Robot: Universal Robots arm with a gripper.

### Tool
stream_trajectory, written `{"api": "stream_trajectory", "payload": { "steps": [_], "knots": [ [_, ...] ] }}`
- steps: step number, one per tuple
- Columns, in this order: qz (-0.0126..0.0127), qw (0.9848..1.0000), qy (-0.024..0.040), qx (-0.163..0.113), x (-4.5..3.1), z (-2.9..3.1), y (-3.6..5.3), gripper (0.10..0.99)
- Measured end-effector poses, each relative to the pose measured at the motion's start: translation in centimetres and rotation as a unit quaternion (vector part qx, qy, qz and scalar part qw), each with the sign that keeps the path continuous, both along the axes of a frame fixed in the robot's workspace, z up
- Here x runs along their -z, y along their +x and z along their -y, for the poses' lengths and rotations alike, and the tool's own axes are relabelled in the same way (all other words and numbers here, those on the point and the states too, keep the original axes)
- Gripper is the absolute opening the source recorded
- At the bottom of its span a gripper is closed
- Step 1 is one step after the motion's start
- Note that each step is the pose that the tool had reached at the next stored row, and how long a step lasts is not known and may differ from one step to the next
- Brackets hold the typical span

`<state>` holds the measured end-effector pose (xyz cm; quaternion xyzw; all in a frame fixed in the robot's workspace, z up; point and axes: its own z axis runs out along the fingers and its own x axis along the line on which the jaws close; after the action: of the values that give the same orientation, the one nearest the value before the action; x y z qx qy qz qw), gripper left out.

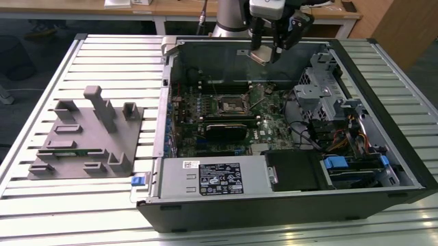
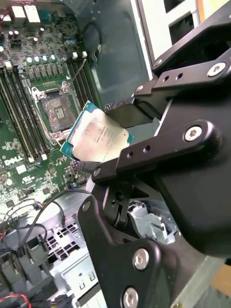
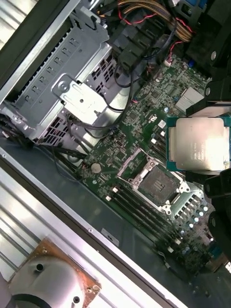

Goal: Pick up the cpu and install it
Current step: 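Place the cpu into insertion slot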

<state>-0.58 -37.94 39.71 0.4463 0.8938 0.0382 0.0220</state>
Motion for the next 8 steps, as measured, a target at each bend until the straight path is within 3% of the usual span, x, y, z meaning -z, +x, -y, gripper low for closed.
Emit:
{"api": "stream_trajectory", "payload": {
  "steps": [8],
  "knots": [
    [-0.0004, 0.9999, -0.0001, 0.015, 0.14, -0.01, -0.13, 0.525]
  ]
}}
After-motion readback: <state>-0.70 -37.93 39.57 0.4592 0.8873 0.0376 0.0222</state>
